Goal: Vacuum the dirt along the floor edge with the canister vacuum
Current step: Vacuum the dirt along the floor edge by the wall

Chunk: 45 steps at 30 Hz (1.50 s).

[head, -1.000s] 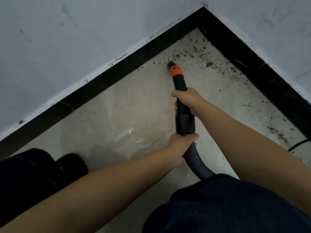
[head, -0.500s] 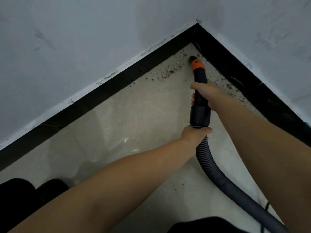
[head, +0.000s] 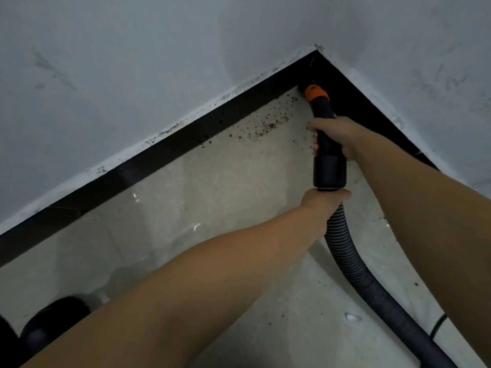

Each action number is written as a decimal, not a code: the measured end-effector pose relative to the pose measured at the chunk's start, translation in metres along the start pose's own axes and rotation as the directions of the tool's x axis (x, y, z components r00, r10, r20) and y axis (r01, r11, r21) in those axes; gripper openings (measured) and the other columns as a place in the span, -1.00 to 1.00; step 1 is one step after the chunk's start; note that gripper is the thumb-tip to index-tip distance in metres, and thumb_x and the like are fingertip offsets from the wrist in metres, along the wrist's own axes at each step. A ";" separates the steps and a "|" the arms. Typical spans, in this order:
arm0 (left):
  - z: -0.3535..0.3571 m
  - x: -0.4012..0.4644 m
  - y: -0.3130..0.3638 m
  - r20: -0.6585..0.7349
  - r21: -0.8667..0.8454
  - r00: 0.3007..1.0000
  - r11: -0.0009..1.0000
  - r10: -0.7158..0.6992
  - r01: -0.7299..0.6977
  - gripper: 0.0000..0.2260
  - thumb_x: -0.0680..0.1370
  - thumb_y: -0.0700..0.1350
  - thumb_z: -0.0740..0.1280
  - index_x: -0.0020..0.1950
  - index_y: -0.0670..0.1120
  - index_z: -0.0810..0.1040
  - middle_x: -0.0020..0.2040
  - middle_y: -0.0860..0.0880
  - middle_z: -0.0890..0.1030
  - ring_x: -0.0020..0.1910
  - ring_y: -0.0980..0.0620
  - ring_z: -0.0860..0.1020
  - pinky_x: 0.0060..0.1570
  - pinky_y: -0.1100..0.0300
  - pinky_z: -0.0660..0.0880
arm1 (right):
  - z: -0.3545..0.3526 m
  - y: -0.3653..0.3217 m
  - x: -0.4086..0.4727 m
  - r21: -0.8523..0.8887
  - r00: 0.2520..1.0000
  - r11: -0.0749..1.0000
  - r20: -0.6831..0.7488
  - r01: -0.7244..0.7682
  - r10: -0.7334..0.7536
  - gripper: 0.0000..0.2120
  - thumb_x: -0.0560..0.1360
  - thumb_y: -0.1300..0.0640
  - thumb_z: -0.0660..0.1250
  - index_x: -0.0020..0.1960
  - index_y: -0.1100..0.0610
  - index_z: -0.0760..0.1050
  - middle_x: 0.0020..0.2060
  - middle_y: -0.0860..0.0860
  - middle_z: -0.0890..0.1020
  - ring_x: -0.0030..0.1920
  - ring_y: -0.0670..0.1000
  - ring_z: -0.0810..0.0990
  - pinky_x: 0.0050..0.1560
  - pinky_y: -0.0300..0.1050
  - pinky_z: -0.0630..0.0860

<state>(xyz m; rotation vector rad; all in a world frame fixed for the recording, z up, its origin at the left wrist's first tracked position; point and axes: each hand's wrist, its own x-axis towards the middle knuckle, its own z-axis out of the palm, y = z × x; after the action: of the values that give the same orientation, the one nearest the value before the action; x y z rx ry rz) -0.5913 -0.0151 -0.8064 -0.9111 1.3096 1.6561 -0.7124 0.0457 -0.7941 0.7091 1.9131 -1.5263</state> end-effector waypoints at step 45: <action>-0.039 -0.049 -0.084 -0.027 -0.051 0.999 0.998 -0.036 0.034 -0.84 0.47 -0.16 0.41 0.00 -0.14 0.50 -0.06 -0.11 0.54 -0.06 -0.07 0.51 -0.10 0.15 0.41 | 0.058 0.053 -0.080 -0.046 0.999 0.998 -0.025 -0.042 0.041 -0.87 0.52 0.23 0.33 -0.02 0.21 0.37 -0.40 0.13 0.47 -0.50 0.07 0.46 -0.44 -0.09 0.51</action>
<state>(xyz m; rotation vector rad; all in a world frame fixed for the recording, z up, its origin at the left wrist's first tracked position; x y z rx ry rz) -0.4927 -0.0500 -0.8028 -0.9851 1.2689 1.6613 -0.6133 -0.0040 -0.7814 0.7449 1.9336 -1.4496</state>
